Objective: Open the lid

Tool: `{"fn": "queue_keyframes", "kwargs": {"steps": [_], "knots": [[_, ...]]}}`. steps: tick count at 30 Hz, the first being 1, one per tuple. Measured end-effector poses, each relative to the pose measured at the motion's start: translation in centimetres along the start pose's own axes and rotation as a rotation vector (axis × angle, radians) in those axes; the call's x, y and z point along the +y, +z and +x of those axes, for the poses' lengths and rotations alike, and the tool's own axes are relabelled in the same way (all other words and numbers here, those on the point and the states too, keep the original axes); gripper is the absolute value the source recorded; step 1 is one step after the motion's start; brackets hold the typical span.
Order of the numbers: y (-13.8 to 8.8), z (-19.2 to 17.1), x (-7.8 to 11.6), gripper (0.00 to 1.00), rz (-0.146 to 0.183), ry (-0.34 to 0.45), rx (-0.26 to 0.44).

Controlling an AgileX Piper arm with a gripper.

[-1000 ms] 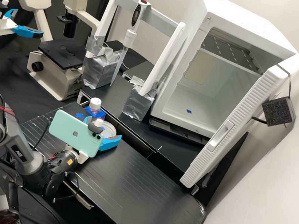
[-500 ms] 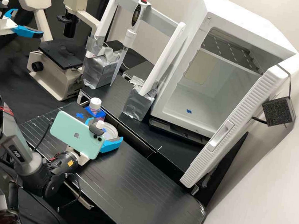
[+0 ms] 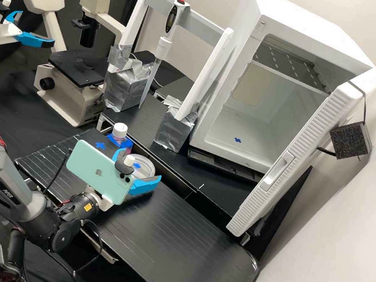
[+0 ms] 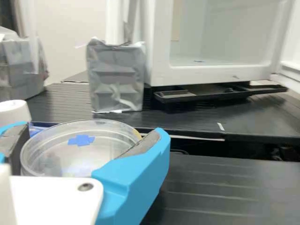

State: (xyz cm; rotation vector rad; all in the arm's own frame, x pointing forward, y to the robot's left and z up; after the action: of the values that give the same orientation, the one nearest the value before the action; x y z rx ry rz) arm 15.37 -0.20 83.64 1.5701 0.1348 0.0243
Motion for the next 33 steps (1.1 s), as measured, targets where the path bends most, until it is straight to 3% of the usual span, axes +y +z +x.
{"fn": "queue_keyframes", "kwargs": {"steps": [3, 9, 18, 28, 33], "knots": [[-0.2, 0.3, -0.4, 0.00, 0.005, -0.028, 0.017], [-0.1, 1.3, -1.7, 0.00, -0.017, -0.081, 0.031], [0.2, 1.5, -1.6, 0.00, -0.017, -0.056, 0.022], [0.9, 0.8, -0.2, 0.00, -0.005, 0.031, -0.035], [0.9, 0.8, -0.3, 0.00, -0.007, 0.028, -0.034]]}}
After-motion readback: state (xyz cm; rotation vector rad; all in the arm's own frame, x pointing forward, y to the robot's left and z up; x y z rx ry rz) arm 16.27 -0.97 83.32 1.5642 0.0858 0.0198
